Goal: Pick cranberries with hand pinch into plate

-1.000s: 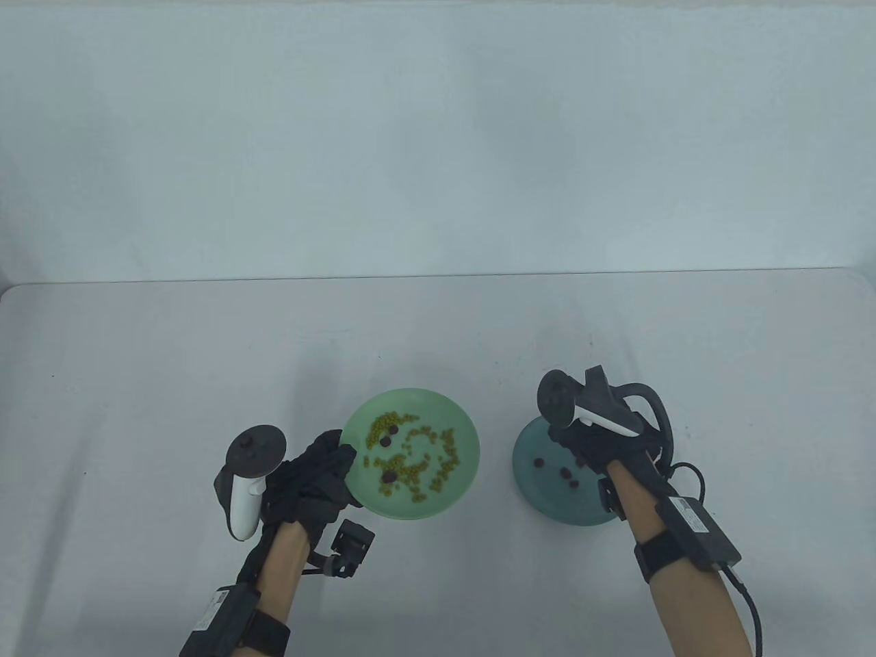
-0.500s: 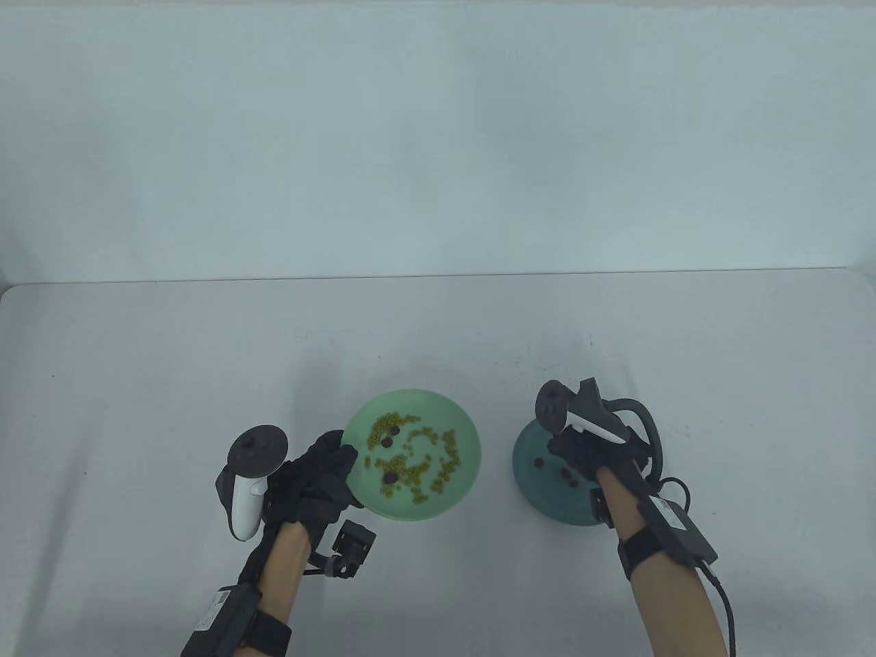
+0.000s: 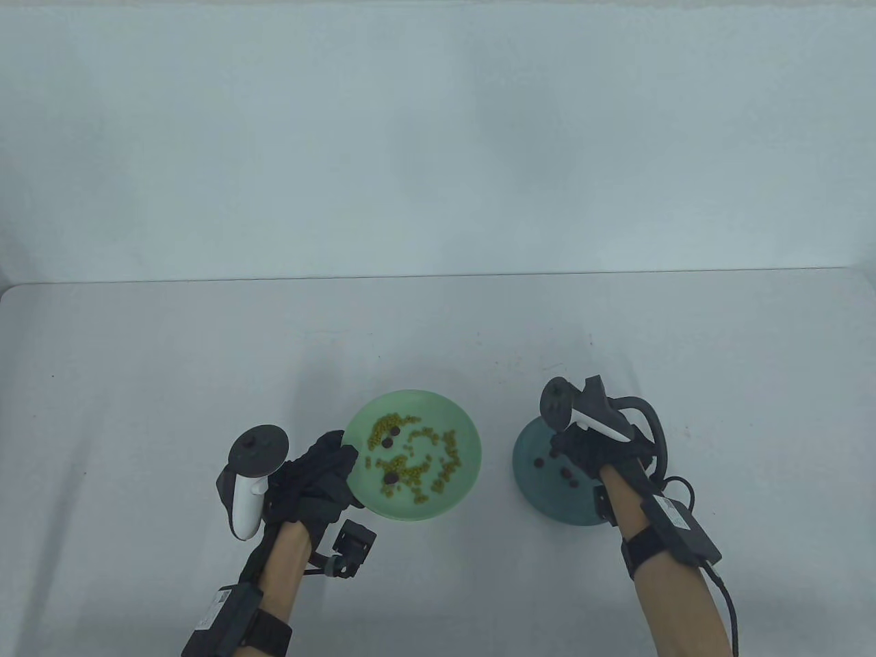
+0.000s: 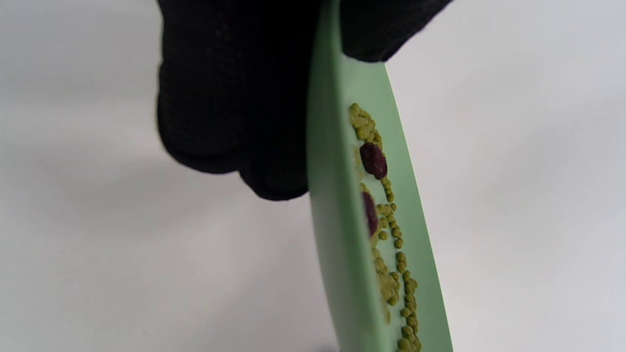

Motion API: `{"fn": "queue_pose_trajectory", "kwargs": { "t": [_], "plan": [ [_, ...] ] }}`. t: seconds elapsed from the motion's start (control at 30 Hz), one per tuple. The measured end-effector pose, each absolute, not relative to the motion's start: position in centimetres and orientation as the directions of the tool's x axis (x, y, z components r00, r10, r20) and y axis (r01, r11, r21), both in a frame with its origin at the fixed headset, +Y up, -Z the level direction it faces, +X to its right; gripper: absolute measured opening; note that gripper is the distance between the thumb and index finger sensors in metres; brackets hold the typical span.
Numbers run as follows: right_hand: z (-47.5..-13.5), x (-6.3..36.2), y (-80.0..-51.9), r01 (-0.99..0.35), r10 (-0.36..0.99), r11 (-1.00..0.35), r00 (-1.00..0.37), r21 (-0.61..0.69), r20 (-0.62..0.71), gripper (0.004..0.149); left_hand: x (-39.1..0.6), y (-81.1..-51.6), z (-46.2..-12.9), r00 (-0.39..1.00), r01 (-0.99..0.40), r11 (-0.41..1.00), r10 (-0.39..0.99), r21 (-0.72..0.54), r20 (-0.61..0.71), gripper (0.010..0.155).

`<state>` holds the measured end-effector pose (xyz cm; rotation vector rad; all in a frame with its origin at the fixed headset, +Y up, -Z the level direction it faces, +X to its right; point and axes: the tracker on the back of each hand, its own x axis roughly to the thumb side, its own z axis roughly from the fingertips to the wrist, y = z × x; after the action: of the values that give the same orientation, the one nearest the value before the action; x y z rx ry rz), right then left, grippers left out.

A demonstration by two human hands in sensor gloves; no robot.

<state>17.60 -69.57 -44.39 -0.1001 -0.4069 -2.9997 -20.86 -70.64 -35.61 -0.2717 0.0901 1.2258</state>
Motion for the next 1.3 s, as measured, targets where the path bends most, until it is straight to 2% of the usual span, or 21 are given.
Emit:
{"fn": "queue_pose_trajectory", "kwargs": {
  "t": [0.3,0.43,0.63,0.9,1.1,1.3],
  "plan": [
    [-42.8,15.8,-63.2,0.171,-0.149,-0.977,-0.975,0.129,0.165,0.047,-20.8,-70.7,-35.6,0.345,-0.935,0.317,0.914,-0.158,-0.214,0.053],
    [-41.8,13.4,-60.4,0.181,-0.164,-0.982,-0.959,0.052,0.229,0.047,-20.8,-70.7,-35.6,0.345,-0.935,0.316,0.914,-0.161,-0.211,0.053],
    [-40.5,8.8,-58.0,0.179,-0.179,-0.983,-0.922,-0.033,0.344,0.048,-20.7,-70.7,-35.7,0.343,-0.935,0.313,0.916,-0.165,-0.208,0.053],
    [-39.3,2.9,-57.8,0.164,-0.175,-0.984,-0.864,-0.065,0.472,0.046,-20.6,-70.7,-35.6,0.341,-0.936,0.310,0.917,-0.170,-0.207,0.053],
    [-38.3,-0.8,-59.4,0.184,-0.179,-0.982,-0.808,-0.049,0.561,0.046,-20.5,-70.7,-35.7,0.337,-0.937,0.306,0.919,-0.170,-0.204,0.053],
    [-38.1,-2.6,-61.2,0.215,-0.189,-0.976,-0.781,-0.028,0.596,0.047,-20.5,-70.7,-35.7,0.334,-0.937,0.303,0.921,-0.172,-0.201,0.053]
  ]
}}
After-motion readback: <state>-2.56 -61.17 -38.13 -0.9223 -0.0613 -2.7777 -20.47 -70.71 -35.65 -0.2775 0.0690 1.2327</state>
